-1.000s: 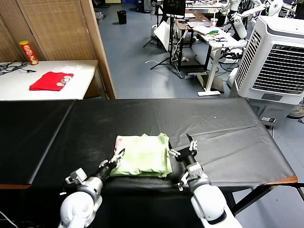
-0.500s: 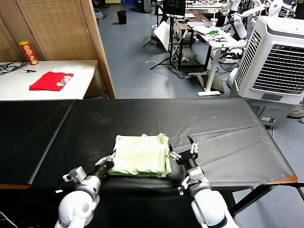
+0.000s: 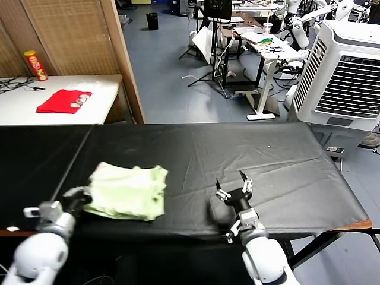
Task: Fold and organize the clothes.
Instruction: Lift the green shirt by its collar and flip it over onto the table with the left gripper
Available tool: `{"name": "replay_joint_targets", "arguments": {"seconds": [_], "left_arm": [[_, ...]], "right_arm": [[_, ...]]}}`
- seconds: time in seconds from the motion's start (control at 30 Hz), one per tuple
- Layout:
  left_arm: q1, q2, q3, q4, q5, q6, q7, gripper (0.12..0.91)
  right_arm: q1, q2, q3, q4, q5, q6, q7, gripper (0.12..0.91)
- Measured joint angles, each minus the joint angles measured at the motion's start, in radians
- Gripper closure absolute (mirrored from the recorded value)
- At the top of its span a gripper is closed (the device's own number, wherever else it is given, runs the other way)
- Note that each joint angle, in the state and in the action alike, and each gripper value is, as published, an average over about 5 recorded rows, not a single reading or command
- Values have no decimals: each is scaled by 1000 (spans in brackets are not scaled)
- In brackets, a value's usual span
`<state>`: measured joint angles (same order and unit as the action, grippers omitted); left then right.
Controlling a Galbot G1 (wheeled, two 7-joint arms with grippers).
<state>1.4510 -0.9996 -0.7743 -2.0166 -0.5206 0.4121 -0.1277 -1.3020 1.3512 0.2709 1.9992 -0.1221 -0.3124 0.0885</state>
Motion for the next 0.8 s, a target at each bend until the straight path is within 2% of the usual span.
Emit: {"name": "replay_joint_targets", "arguments": {"seconds": [0.2, 0.37, 0.5, 0.63, 0.8], "left_arm": [[28, 130, -131, -42, 111, -5, -1, 895], [17, 135, -124, -109, 137, 13, -14, 895], [-5, 80, -30, -151, 98, 27, -43, 895], [-35, 0, 112, -167, 63, 40, -69, 895], [-69, -101, 292, -163, 91, 37, -88, 895]], "right_arm": [[4, 10, -3, -9, 1, 3, 0, 227], [-8, 18, 0, -7, -2, 4, 0, 227], [-25, 20, 13, 3, -8, 4, 0, 227], [-47, 21, 28, 10, -11, 4, 0, 227], [-60, 18, 36, 11, -2, 2, -4, 227]]}}
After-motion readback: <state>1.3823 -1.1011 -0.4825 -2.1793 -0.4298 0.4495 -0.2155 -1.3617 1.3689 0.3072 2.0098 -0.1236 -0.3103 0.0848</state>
